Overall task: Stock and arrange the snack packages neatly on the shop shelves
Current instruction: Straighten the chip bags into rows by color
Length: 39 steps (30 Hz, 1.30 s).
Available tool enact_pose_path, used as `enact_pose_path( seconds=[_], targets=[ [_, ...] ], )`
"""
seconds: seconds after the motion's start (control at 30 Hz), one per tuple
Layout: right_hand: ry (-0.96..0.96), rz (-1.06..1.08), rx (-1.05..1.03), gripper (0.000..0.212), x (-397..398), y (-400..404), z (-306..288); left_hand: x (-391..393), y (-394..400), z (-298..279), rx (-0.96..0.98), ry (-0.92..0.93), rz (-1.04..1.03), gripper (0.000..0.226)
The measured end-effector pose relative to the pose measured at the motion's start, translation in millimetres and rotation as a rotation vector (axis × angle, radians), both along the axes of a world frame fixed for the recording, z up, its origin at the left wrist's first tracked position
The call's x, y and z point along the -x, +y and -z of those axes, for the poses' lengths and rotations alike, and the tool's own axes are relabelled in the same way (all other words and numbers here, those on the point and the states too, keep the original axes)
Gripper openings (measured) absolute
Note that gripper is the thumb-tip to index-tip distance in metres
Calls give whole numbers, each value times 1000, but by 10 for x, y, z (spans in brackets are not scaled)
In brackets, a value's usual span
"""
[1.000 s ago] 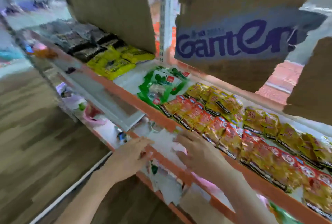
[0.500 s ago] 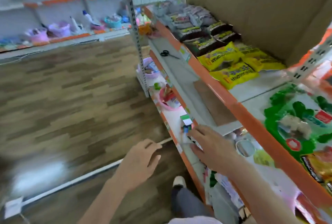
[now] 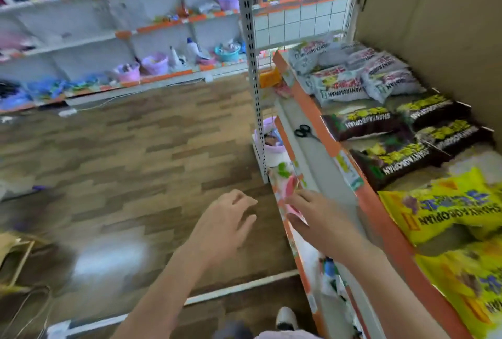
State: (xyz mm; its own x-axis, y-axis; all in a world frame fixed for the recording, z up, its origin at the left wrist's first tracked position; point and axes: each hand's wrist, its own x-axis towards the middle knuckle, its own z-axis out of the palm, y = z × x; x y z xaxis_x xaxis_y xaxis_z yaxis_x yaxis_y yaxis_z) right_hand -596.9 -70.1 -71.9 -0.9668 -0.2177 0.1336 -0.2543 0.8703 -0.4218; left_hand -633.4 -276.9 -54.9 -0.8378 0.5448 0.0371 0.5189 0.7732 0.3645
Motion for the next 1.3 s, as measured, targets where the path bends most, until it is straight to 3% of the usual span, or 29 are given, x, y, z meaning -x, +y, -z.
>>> enact_pose_path(
  seconds=[0.2,0.33,0.57,0.83,1.03,1.17,1.3],
  targets=[
    [29,77,90,26,510,282,-60,608,294,222,-21,-130,63,33],
    [39,245,113,21,756,525,-93,1258,638,259,-37,-117,190,34],
    [224,564,99,15,1600,621,-134,2592,1286,155,-142,-53,467,34],
    [265,887,-95,30,2924,840,-304,3998,1547,-16,-230,-59,615,34],
    [-281,1016,-77,50,3400,1206,2,4499,1847,-8,-188,-28,715,40],
    [-252,1027,-57,61,3415,1248,125,4666,2087,41,-210,-67,673,49],
    [-210,1042,-2,56,3417,1241,154,4805,2337,46,-211,-114,681,60]
  ],
)
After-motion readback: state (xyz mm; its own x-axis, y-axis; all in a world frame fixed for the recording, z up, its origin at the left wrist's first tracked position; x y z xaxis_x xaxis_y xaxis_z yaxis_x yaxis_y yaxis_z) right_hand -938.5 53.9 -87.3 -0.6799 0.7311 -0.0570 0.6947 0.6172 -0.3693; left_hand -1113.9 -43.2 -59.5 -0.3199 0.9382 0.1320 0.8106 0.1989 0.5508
